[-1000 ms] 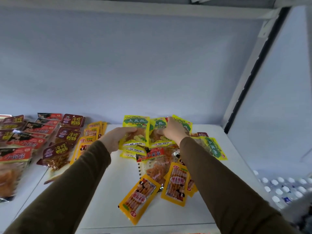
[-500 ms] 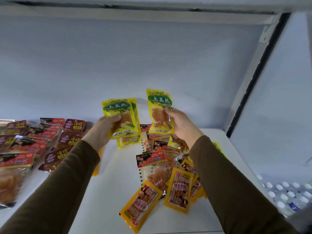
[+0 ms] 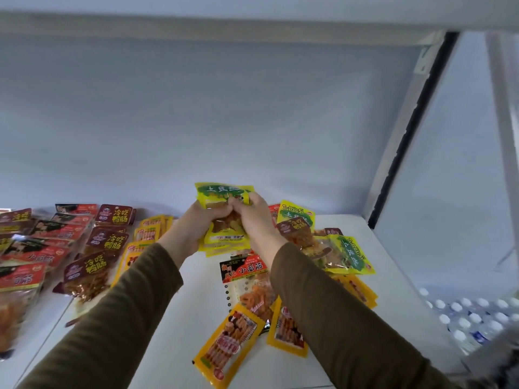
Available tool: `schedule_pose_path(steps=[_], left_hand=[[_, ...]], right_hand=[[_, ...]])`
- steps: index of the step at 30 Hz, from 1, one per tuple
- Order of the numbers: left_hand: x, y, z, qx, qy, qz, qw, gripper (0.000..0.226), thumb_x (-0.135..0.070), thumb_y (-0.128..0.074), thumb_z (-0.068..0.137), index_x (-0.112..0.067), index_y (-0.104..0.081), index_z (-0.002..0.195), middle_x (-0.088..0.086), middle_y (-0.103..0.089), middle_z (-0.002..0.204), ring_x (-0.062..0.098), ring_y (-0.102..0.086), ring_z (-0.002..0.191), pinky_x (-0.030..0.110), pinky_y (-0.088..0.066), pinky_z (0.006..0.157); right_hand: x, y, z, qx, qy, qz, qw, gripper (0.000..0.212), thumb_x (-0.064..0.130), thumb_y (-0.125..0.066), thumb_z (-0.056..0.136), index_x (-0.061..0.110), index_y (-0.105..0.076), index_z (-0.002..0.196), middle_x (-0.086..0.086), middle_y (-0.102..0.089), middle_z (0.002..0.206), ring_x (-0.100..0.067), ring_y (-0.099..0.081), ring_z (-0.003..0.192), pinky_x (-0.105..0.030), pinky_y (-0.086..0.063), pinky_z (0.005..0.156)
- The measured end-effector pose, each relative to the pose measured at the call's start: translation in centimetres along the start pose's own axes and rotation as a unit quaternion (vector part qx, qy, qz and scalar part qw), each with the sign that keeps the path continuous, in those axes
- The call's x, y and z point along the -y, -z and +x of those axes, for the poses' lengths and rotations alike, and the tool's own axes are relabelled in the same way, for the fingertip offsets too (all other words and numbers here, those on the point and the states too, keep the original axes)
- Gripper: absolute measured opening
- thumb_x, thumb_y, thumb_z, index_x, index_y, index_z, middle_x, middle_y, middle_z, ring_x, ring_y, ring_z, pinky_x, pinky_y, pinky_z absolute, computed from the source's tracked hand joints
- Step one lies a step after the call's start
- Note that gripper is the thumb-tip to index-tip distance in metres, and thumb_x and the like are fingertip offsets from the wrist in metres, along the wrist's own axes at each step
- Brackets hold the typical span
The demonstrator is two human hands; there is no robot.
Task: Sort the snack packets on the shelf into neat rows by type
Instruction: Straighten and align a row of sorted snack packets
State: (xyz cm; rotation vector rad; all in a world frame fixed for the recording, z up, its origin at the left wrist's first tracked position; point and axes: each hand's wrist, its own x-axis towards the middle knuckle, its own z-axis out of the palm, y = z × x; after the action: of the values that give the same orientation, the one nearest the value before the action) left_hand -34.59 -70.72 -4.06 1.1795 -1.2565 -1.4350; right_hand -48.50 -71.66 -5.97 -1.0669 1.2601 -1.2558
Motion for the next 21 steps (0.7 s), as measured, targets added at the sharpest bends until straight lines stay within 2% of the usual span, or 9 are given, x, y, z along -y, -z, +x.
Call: schedule_pose_path(steps=[2,4,7,10,13,15,17,19,21], left_hand=[[0.4,1.1,0.1,-0.005,0.027,-0.037,0.999,0.024,-0.007,-0.064,0.096,-0.003,-0.069,0.12,0.024,-0.073,0.115,0.041,-0.068,0.102,0.051,-0.059,0.091],[0.5,2.4,0.0,-0.003,0.046,-0.067,0.997,0.029,-0.007,-0.063,0.096,-0.001,-0.067,0.125,0.024,-0.07,0.122,0.037,-0.07,0.101,0.052,-0.059,0.089],[0.8,3.9,-0.3,-0.008,0.049,-0.103,0.993,0.032,-0.01,-0.062,0.097,0.001,-0.067,0.126,0.023,-0.071,0.122,0.031,-0.073,0.091,0.046,-0.063,0.078],[1.3,4.3,-0.7,-0.01,0.061,-0.146,0.987,0.034,-0.012,-0.062,0.096,0.003,-0.066,0.127,0.021,-0.073,0.117,0.029,-0.075,0.085,0.042,-0.062,0.071],[1.5,3.9,-1.1,-0.013,0.068,-0.164,0.984,0.028,-0.01,-0.06,0.098,0.003,-0.068,0.122,0.02,-0.075,0.11,0.029,-0.076,0.083,0.042,-0.063,0.07],[1.5,3.6,-1.2,-0.016,0.068,-0.163,0.984,0.025,-0.01,-0.061,0.098,0.001,-0.07,0.12,0.02,-0.075,0.111,0.03,-0.076,0.084,0.043,-0.063,0.07],[1.6,3.5,-1.3,-0.017,0.065,-0.159,0.985,0.026,-0.01,-0.062,0.098,0.0,-0.069,0.121,0.02,-0.075,0.112,0.031,-0.076,0.086,0.045,-0.063,0.072],[1.5,3.4,-1.4,-0.023,0.06,-0.158,0.985,0.025,-0.011,-0.063,0.097,-0.002,-0.069,0.12,0.02,-0.076,0.109,0.031,-0.077,0.085,0.045,-0.063,0.071],[1.4,3.2,-1.5,-0.027,0.057,-0.163,0.985,0.026,-0.011,-0.063,0.097,-0.003,-0.068,0.121,0.019,-0.076,0.107,0.031,-0.077,0.084,0.044,-0.063,0.068]], right_hand=[[0.5,1.3,0.1,0.022,-0.014,-0.014,1.0,0.025,0.023,-0.067,0.097,0.009,-0.059,0.117,-0.003,-0.066,0.11,-0.012,-0.064,0.094,-0.023,-0.051,0.073],[0.9,4.2,1.4,0.015,-0.021,-0.034,0.999,0.029,0.024,-0.064,0.098,0.015,-0.059,0.125,0.0,-0.063,0.12,-0.02,-0.062,0.111,-0.032,-0.051,0.09],[0.6,10.3,4.2,-0.103,-0.013,-0.198,0.975,0.041,0.022,-0.062,0.096,0.012,-0.056,0.135,-0.001,-0.062,0.126,-0.024,-0.058,0.121,-0.033,-0.045,0.098],[-1.1,15.0,6.6,-0.166,-0.093,-0.308,0.932,0.062,0.023,-0.066,0.091,0.006,-0.043,0.146,-0.014,-0.058,0.136,-0.032,-0.056,0.123,-0.031,-0.043,0.088],[-1.9,15.6,7.5,-0.147,-0.166,-0.334,0.916,0.071,0.021,-0.072,0.091,0.0,-0.033,0.146,-0.017,-0.058,0.123,-0.031,-0.061,0.101,-0.038,-0.054,0.082],[-1.7,15.0,8.0,-0.132,-0.176,-0.314,0.923,0.074,0.017,-0.077,0.088,-0.001,-0.032,0.145,-0.016,-0.058,0.124,-0.025,-0.059,0.088,-0.035,-0.051,0.069],[-1.5,14.6,8.0,-0.107,-0.195,-0.276,0.935,0.06,0.013,-0.08,0.087,-0.001,-0.046,0.134,-0.014,-0.062,0.117,-0.02,-0.057,0.077,-0.028,-0.044,0.056],[-1.7,14.4,7.9,-0.084,-0.203,-0.29,0.931,0.036,0.014,-0.077,0.09,0.001,-0.057,0.117,-0.012,-0.063,0.103,-0.021,-0.059,0.077,-0.029,-0.044,0.056],[-1.6,13.8,7.5,-0.071,-0.203,-0.322,0.922,0.021,0.018,-0.072,0.094,0.003,-0.063,0.107,-0.01,-0.065,0.094,-0.02,-0.062,0.077,-0.028,-0.043,0.06]])
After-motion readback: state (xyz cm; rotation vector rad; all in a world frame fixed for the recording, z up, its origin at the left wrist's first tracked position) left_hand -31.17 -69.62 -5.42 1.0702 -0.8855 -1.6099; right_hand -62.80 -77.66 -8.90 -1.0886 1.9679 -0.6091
